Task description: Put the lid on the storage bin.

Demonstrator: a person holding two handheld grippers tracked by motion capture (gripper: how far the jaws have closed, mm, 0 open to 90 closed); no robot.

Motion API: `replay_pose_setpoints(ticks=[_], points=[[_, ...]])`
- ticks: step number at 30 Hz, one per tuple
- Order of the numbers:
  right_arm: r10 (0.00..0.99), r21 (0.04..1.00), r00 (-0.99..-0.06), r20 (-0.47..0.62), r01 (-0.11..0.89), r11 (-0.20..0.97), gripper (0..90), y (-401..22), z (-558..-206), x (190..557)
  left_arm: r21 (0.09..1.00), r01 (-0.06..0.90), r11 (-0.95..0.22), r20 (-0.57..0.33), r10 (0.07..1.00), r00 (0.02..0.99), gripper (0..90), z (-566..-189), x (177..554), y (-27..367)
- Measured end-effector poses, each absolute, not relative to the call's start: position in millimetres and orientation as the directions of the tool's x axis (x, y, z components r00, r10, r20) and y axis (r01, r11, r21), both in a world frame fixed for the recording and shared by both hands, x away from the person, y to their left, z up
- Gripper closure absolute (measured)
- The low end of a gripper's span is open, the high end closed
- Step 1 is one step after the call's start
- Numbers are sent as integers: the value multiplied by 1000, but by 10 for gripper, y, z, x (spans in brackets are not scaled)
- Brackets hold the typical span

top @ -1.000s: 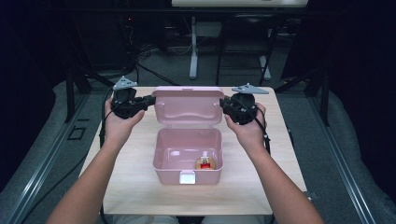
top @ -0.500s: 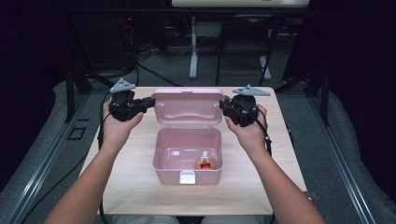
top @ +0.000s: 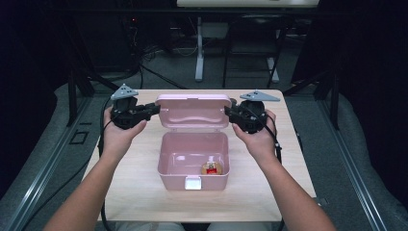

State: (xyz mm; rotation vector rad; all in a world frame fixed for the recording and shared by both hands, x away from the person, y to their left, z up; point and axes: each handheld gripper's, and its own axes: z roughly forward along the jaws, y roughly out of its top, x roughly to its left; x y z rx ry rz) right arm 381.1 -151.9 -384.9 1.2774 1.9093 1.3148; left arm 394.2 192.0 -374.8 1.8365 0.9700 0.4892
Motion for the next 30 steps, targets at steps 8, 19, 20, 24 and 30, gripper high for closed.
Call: replay_pose_setpoints(ticks=[8, 19, 20, 24, 30], points=[[884, 903, -455, 106, 416, 106, 725, -1523, -3845, 3765, 886, 408, -221, -84, 788, 610, 763, -3745, 3898, 1931], [881, 904, -463, 101, 412, 113, 719, -1531, -3846, 3709, 888, 403, -222, -85, 782, 618, 743, -3746, 3830, 1934], [879, 905, -465, 101, 409, 113, 718, -1531, -3848, 3703, 887, 403, -225, -83, 780, 620, 743, -3745, 3822, 1937], [878, 905, -467, 101, 409, 113, 716, -1534, -3852, 3679, 886, 404, -227, -85, 777, 624, 741, -3745, 3796, 1943], [874, 907, -475, 100, 406, 117, 715, -1541, -3860, 3639, 887, 398, -234, -80, 771, 632, 741, -3753, 3747, 1955]])
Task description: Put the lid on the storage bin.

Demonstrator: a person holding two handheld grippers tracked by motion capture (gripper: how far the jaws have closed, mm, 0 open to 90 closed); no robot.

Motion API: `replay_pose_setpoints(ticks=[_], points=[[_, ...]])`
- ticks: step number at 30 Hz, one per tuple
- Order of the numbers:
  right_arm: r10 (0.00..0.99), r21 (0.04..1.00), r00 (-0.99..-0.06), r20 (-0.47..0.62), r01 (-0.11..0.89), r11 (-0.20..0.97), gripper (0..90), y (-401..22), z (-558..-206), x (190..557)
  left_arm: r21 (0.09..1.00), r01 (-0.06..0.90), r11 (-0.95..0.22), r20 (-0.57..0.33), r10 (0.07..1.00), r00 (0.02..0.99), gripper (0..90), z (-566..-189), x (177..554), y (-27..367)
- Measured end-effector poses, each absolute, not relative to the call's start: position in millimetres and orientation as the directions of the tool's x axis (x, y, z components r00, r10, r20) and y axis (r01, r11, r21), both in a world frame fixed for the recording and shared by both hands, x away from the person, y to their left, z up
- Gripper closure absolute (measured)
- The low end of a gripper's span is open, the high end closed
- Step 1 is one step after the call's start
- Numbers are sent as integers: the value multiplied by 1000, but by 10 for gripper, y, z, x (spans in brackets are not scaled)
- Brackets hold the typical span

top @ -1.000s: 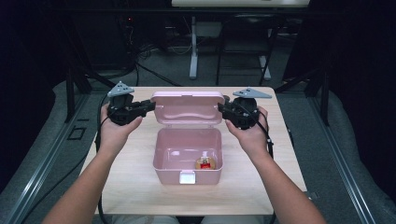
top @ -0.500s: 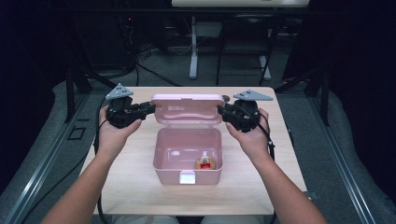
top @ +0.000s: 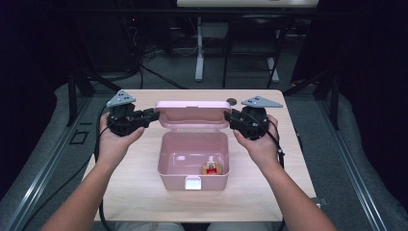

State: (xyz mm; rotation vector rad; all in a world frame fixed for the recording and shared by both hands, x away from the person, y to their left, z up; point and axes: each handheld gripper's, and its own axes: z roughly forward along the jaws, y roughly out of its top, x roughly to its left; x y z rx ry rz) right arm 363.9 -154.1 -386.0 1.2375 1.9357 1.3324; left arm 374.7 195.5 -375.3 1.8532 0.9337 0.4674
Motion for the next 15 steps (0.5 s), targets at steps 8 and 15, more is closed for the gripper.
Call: replay_pose_setpoints(ticks=[8, 15], points=[[867, 909, -487, 103, 400, 117, 709, -1538, -3859, 3586, 890, 390, -237, -79, 762, 642, 738, -3749, 3679, 1968], [864, 910, -496, 93, 394, 128, 704, -1541, -3870, 3541, 890, 384, -245, -70, 760, 647, 737, -3768, 3627, 1970]])
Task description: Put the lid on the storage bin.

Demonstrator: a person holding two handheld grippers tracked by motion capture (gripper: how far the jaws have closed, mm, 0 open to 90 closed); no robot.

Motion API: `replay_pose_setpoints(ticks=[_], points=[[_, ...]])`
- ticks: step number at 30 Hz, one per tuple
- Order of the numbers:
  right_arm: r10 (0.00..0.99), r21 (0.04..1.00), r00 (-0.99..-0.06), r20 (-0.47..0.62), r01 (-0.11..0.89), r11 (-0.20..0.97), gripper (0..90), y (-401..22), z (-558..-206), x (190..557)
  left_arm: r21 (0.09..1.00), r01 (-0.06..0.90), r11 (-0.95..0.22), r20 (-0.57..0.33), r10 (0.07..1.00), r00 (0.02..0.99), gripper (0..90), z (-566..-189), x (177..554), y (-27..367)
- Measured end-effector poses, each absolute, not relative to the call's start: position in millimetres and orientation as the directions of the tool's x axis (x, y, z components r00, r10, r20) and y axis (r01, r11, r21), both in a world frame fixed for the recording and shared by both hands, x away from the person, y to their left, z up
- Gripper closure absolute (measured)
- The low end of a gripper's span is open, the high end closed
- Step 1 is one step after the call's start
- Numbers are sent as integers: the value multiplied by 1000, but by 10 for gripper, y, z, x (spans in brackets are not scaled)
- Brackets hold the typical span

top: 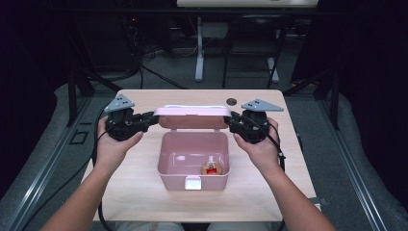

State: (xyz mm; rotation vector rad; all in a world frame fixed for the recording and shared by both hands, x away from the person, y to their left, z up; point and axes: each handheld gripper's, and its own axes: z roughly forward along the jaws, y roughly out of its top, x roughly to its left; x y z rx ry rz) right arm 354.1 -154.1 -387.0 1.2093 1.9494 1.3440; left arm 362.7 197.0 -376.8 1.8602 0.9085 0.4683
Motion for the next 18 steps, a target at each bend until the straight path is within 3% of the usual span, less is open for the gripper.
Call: replay_pose_setpoints(ticks=[18], points=[[836, 908, -538, 109, 395, 136, 664, -1589, -3890, 3409, 891, 375, -255, -68, 742, 667, 704, -3810, 3522, 1988]])
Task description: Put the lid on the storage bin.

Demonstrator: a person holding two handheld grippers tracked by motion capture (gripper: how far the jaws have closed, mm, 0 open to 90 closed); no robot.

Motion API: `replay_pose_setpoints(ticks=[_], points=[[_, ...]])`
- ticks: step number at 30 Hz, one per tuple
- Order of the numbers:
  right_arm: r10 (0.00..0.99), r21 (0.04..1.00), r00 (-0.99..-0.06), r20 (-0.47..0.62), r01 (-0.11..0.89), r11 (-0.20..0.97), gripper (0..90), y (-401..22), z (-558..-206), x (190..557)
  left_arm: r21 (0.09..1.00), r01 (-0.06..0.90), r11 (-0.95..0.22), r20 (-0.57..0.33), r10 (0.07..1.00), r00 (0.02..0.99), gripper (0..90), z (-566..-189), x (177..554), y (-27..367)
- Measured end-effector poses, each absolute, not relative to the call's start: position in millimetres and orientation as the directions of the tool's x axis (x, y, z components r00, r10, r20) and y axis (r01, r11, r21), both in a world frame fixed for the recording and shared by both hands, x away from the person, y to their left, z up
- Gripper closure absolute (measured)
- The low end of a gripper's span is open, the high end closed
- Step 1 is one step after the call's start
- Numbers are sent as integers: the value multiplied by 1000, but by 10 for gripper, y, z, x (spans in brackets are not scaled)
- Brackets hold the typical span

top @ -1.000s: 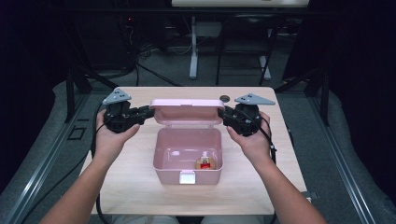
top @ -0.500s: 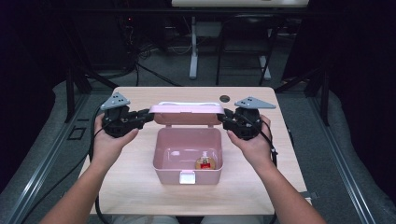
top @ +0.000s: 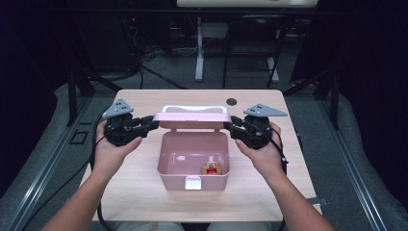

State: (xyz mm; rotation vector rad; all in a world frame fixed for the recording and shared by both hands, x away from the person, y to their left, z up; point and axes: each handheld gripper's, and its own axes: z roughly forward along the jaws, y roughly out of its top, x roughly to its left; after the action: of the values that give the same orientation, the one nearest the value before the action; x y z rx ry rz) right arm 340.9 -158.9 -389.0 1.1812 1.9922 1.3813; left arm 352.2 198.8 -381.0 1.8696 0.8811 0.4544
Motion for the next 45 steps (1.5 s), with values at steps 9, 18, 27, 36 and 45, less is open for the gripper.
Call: replay_pose_setpoints(ticks=[9, 18, 27, 36, 45], points=[[825, 912, -555, 110, 386, 138, 641, -1603, -3890, 3327, 891, 367, -267, -59, 733, 677, 676, -3815, 3468, 1989], [820, 912, -564, 100, 381, 151, 636, -1605, -3915, 3275, 890, 371, -266, -70, 724, 687, 661, -3836, 3418, 2009], [815, 911, -572, 95, 381, 161, 637, -1615, -3944, 3211, 891, 369, -266, -76, 714, 696, 663, -3873, 3353, 2030], [810, 907, -579, 91, 384, 172, 639, -1624, -3995, 3131, 889, 371, -270, -78, 709, 701, 668, -3925, 3270, 2045], [805, 904, -586, 90, 388, 181, 648, -1639, -4055, 3039, 888, 366, -278, -70, 706, 705, 668, -3992, 3188, 2050]])
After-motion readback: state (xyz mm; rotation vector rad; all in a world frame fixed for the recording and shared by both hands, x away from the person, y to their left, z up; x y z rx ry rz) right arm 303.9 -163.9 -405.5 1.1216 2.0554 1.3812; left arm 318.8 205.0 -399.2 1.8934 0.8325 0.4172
